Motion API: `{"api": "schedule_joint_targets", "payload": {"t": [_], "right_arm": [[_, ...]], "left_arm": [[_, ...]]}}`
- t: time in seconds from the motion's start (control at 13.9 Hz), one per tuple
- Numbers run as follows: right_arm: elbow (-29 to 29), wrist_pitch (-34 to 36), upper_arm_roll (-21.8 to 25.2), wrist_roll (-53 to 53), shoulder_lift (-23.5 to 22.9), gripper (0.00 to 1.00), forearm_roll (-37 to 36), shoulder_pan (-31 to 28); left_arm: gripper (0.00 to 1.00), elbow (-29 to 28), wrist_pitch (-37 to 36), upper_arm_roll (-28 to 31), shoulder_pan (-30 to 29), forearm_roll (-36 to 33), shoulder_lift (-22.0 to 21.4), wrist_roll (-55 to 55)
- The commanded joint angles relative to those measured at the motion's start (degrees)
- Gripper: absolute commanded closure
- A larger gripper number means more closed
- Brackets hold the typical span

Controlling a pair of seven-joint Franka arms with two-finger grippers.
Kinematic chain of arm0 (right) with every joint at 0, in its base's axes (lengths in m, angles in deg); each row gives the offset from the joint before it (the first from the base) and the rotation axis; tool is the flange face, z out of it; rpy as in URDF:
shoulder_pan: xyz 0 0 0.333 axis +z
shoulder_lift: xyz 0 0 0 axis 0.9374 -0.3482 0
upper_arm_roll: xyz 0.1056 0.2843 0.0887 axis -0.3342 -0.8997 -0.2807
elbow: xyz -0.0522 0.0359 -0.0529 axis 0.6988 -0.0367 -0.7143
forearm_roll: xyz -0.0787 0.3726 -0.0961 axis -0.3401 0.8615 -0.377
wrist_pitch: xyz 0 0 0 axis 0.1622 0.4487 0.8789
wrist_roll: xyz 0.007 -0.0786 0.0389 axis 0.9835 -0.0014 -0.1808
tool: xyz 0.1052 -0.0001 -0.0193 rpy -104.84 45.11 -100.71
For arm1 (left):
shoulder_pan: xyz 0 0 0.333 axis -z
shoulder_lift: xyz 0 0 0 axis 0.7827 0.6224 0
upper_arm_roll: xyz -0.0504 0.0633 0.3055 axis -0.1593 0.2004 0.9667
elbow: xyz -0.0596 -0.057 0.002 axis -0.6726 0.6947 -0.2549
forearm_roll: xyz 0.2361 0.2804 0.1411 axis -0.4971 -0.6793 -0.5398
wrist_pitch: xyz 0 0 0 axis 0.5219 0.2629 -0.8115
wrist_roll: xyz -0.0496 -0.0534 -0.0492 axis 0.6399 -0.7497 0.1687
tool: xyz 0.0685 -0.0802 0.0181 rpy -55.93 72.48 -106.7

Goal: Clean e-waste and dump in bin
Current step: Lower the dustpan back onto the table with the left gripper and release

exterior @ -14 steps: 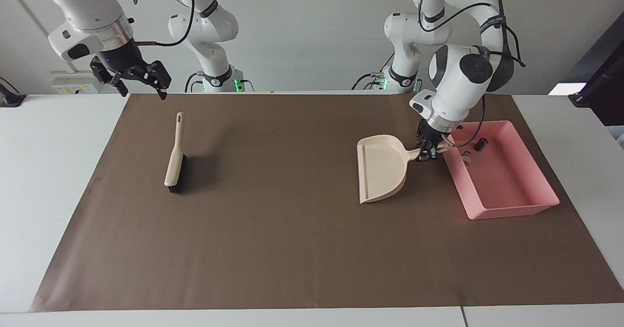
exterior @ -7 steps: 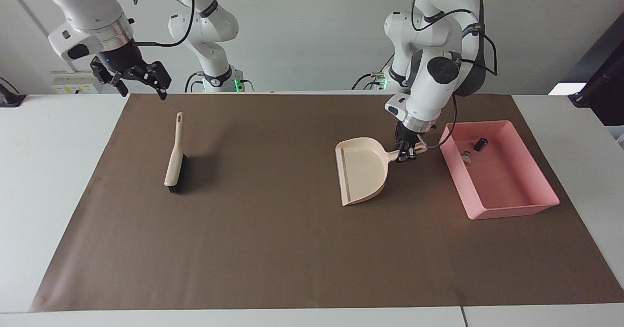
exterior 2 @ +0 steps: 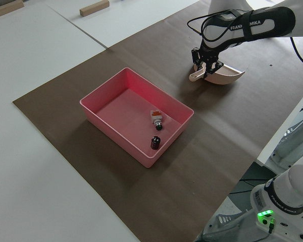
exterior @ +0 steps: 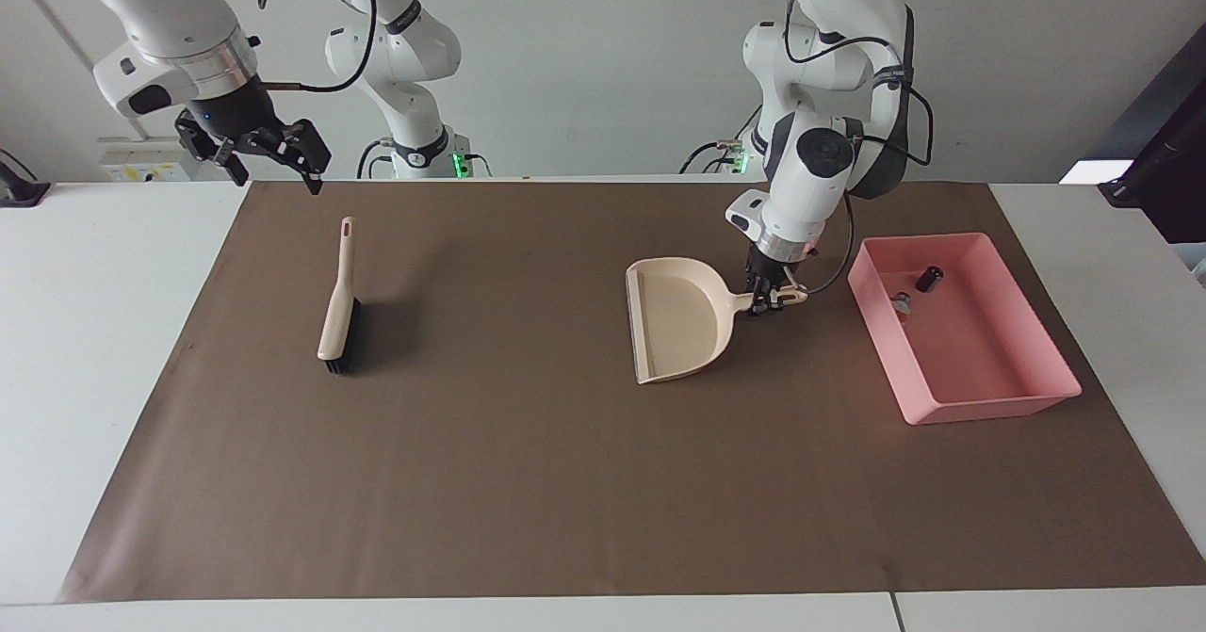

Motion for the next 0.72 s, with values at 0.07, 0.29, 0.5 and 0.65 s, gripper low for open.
{"api": "schedule_joint_targets", "payload": {"t": [0.07, 0.29, 0.5, 0.65], "right_arm": [[0.4, -0.4, 0.0, 1.0, -0.4, 0.01, 0.5, 0.1], [0.4, -0.4, 0.0, 1.2, -0.3, 0.01, 0.5, 0.2], [0.2, 0.3, 0.1, 1.2, -0.2, 0.01, 0.7, 0.1], [0.2, -0.1, 0.1, 1.3, -0.2, 0.01, 1.8, -0.1]], "left_arm": [[0.58, -1.1, 0.3, 0.9, 1.2, -0.1, -1.3, -3.5], [0.42, -0.4, 0.1, 1.0, 0.4, -0.1, -1.9, -8.5], [0.32, -0.1, 0.1, 1.4, -0.6, -0.1, -1.9, -19.1], [0.3, 1.4, 0.0, 1.4, -2.2, -0.1, -1.3, -26.7]]}}
